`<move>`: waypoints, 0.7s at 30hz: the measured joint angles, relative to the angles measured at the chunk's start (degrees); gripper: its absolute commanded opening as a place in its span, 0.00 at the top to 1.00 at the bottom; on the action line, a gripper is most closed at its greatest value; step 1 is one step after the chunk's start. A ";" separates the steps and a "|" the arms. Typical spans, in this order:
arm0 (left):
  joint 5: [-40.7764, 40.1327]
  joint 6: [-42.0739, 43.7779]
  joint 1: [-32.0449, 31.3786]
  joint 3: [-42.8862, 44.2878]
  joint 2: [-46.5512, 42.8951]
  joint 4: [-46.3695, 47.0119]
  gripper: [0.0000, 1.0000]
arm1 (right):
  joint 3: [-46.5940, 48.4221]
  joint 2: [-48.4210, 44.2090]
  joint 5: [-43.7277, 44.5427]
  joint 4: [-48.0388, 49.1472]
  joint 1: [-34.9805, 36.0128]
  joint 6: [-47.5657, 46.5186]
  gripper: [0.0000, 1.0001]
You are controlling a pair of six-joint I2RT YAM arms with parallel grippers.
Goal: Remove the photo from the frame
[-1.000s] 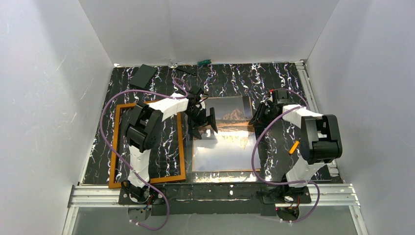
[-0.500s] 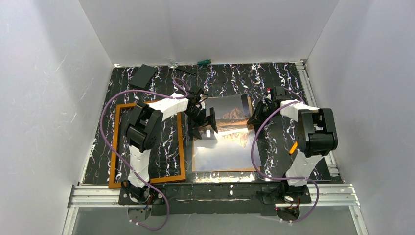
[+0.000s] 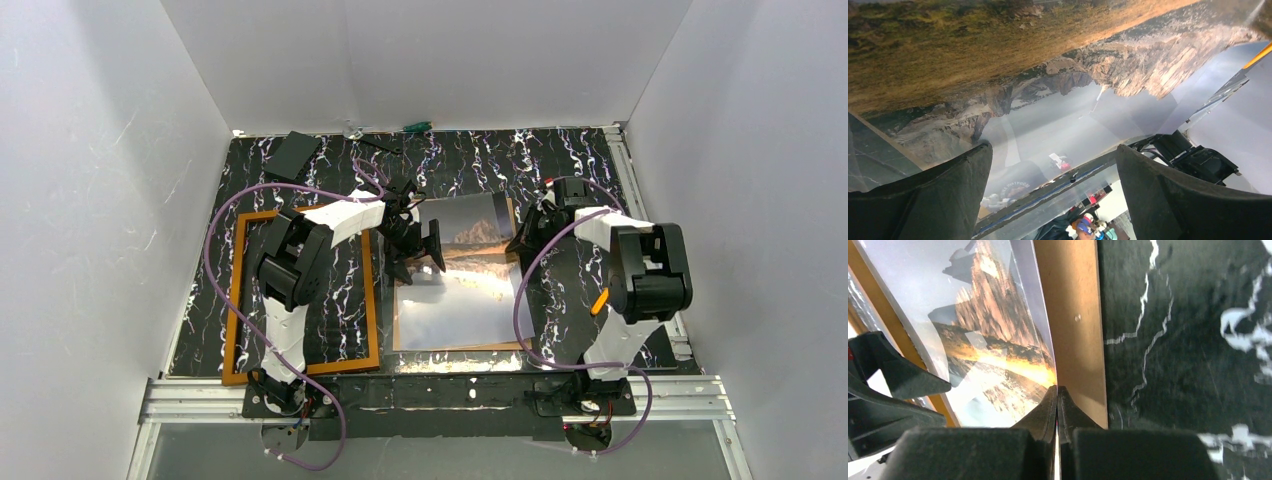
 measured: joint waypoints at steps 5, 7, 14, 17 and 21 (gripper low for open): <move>0.83 -0.02 -0.02 0.48 0.00 -0.33 0.04 | -3.58 -8.07 5.42 -3.08 0.50 -1.60 0.99; 0.85 -0.02 -0.02 0.83 0.00 -0.74 0.04 | -5.07 -12.11 8.37 -4.02 0.42 -2.12 0.99; 0.90 0.00 1.07 1.51 -0.02 -1.64 0.04 | -7.50 -19.91 16.74 -6.60 0.44 -3.78 0.99; 1.27 0.00 1.84 1.49 -0.02 -2.12 0.04 | -6.84 -20.06 20.65 -9.60 0.94 -3.98 0.99; 2.19 -0.11 2.51 0.70 -0.68 -1.95 0.04 | -3.13 -20.90 27.21 -16.55 2.10 -4.20 0.99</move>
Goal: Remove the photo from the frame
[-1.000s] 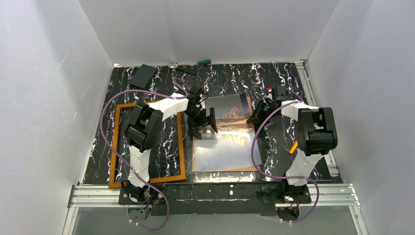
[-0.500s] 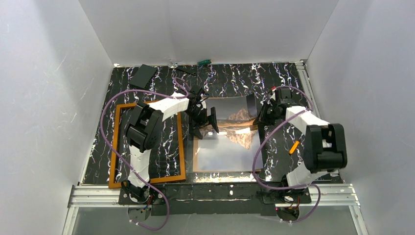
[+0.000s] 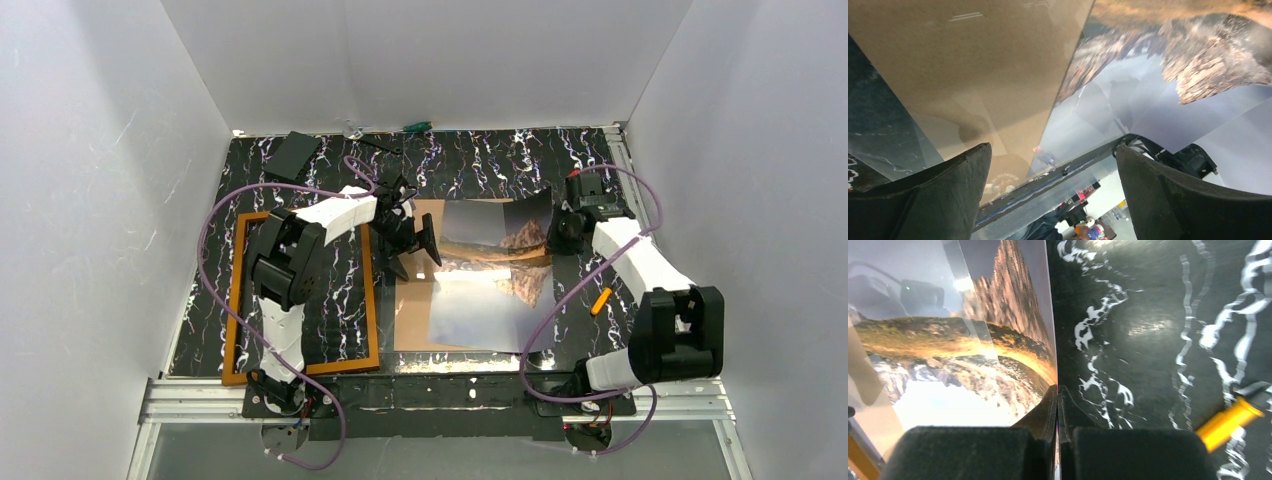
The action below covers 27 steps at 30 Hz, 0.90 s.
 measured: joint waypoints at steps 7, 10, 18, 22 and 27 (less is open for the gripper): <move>3.39 -1.51 0.00 -0.44 -3.19 0.66 0.04 | 12.15 -7.48 11.63 -11.69 3.26 -1.79 0.99; 4.28 -1.64 0.02 0.00 -5.07 0.42 0.04 | 16.76 -10.69 14.64 -14.86 6.08 -3.30 0.99; 1.36 1.53 2.75 1.68 -15.26 -4.85 0.03 | 30.03 -13.44 13.62 -20.90 20.39 -4.74 0.99; -3.48 4.35 5.73 -0.17 -25.64 -8.15 0.03 | 41.31 -10.19 13.46 -23.06 27.89 -4.02 0.99; -9.62 7.21 7.28 -3.63 -37.07 -12.02 0.02 | 53.27 -5.55 11.17 -22.95 35.54 -2.51 0.99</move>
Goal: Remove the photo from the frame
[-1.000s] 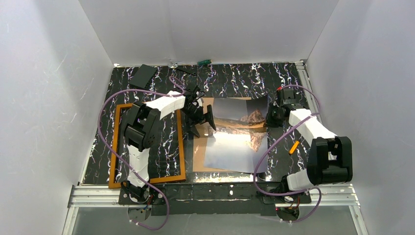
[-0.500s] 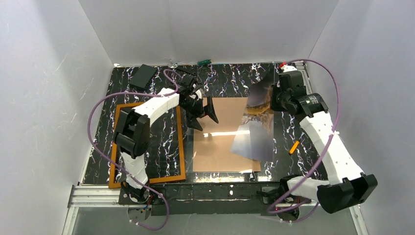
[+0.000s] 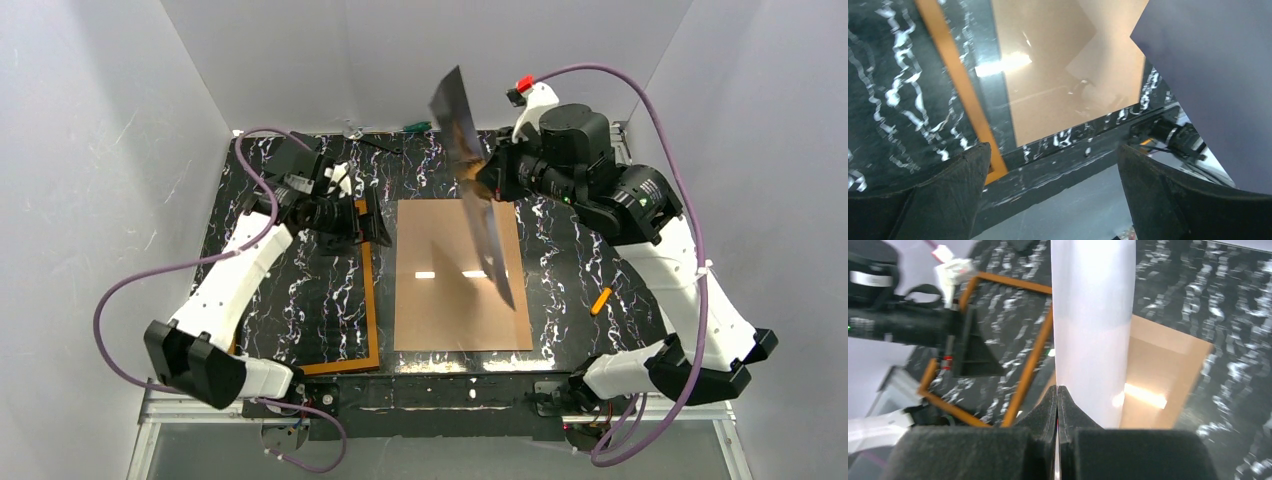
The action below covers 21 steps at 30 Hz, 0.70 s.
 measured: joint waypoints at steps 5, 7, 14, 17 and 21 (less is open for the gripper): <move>-6.86 1.49 0.00 -2.95 -6.27 -4.00 0.02 | -0.20 0.20 -9.14 5.11 2.99 4.17 0.99; -9.35 1.81 0.09 -3.21 -7.69 -4.90 0.02 | -5.03 -1.88 -11.45 8.20 2.60 6.01 0.99; -15.23 2.14 0.33 -3.23 -12.96 -5.79 0.02 | -34.93 -11.67 -22.45 22.14 -11.30 13.57 0.99; -15.30 1.88 0.33 -3.45 -13.20 -5.62 0.02 | -45.29 -11.96 -25.92 27.02 -17.49 15.67 0.99; -14.16 1.27 0.33 -5.01 -12.37 -5.22 0.02 | -56.43 -8.39 -30.53 33.18 -24.94 16.94 0.99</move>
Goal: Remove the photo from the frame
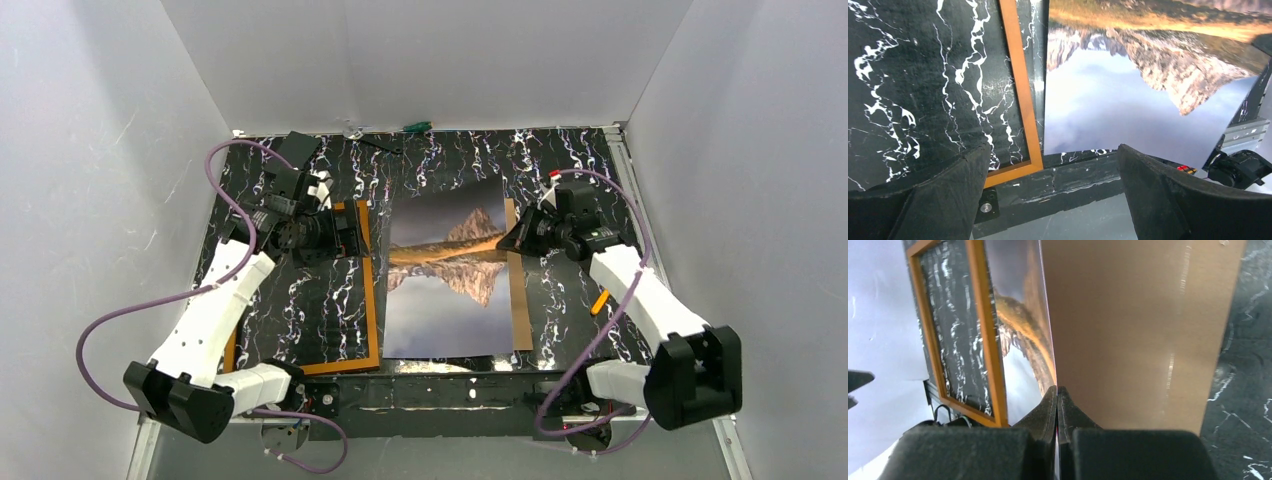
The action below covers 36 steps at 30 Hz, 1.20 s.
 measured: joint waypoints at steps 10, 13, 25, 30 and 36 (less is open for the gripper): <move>3.87 -1.14 0.00 -3.82 1.38 1.95 0.02 | -3.08 15.17 -5.42 7.45 -7.87 -3.91 0.99; 4.76 -1.44 0.00 -4.44 1.51 2.25 0.02 | -1.99 19.41 -7.93 7.63 -7.96 -5.97 0.99; 6.62 -1.70 0.00 -4.52 2.49 3.56 0.02 | 2.43 23.61 -5.92 6.43 -7.91 -11.28 0.99; 7.10 -2.01 0.00 -4.63 2.99 4.02 0.02 | 4.24 26.97 -4.22 5.27 -7.93 -12.74 0.99; 7.45 -2.01 0.00 -4.63 2.99 4.07 0.02 | 4.57 27.52 -3.37 4.13 -8.22 -13.92 0.99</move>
